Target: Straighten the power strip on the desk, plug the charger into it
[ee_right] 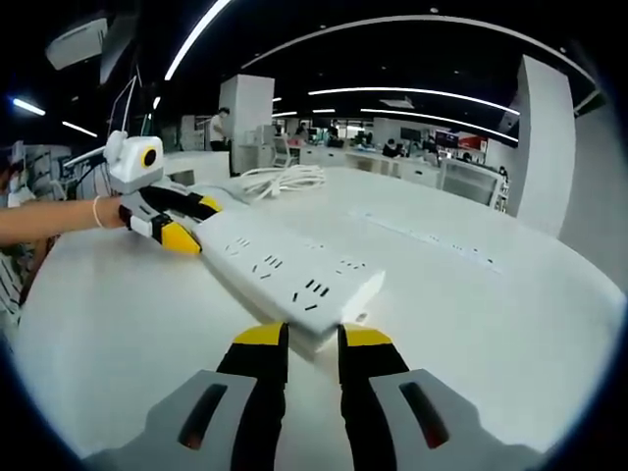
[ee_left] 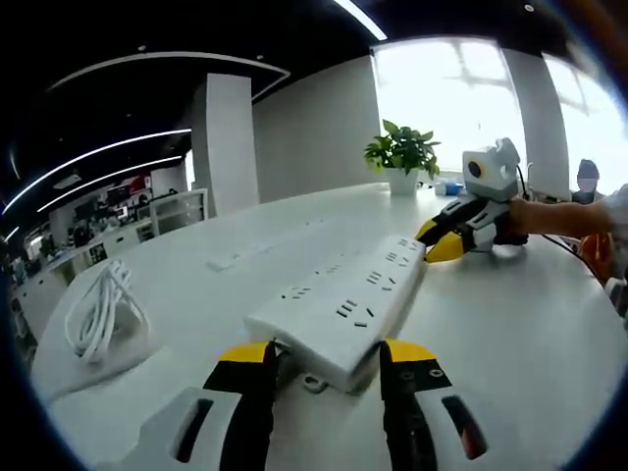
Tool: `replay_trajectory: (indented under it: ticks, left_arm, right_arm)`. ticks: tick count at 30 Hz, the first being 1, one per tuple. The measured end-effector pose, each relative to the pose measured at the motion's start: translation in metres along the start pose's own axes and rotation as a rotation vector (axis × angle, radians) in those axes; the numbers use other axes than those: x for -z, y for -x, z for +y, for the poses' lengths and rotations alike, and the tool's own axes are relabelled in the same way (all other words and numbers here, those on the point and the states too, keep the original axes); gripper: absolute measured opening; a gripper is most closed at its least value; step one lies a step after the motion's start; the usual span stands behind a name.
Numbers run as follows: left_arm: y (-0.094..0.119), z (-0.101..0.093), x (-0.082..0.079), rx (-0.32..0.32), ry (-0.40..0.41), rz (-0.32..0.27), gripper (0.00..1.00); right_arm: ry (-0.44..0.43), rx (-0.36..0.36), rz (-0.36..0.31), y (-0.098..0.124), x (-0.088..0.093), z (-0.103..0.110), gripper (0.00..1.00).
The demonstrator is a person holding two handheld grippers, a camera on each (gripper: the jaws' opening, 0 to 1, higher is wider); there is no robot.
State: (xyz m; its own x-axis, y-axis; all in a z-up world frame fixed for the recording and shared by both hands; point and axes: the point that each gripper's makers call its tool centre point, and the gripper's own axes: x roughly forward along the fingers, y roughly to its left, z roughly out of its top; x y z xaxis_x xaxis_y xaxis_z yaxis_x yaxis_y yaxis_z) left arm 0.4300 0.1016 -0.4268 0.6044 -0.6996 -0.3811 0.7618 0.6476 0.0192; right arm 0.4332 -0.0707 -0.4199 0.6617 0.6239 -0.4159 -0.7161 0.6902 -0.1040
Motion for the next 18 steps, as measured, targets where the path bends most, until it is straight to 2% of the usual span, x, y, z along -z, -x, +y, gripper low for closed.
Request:
replay_trajectory:
  ticks: [5,7,11,12,16,18]
  left_arm:
    - [0.0,0.0,0.0,-0.006,-0.006,-0.016,0.43]
    - [0.0,0.0,0.0,-0.015,-0.018,-0.021,0.44]
    - [-0.002,0.0,-0.002,-0.049,-0.044,-0.028,0.56]
    - [-0.002,-0.002,-0.003,-0.056,-0.041,-0.029,0.58]
    - [0.001,-0.002,-0.006,-0.078,-0.054,-0.036,0.63]
    - [0.003,-0.002,-0.01,-0.089,-0.038,-0.056,0.69]
  right_arm:
    - [-0.009,-0.01,-0.005,0.0,0.0,0.0,0.2]
    - [-0.015,-0.018,-0.02,0.0,-0.003,0.0,0.24]
    - [0.002,-0.002,-0.033,0.001,-0.01,-0.002,0.32]
    - [0.002,-0.003,-0.035,0.002,-0.011,-0.002,0.35]
    - [-0.009,-0.002,-0.038,0.002,-0.012,0.0,0.57]
    - [-0.015,-0.001,-0.044,0.003,-0.013,0.002,0.62]
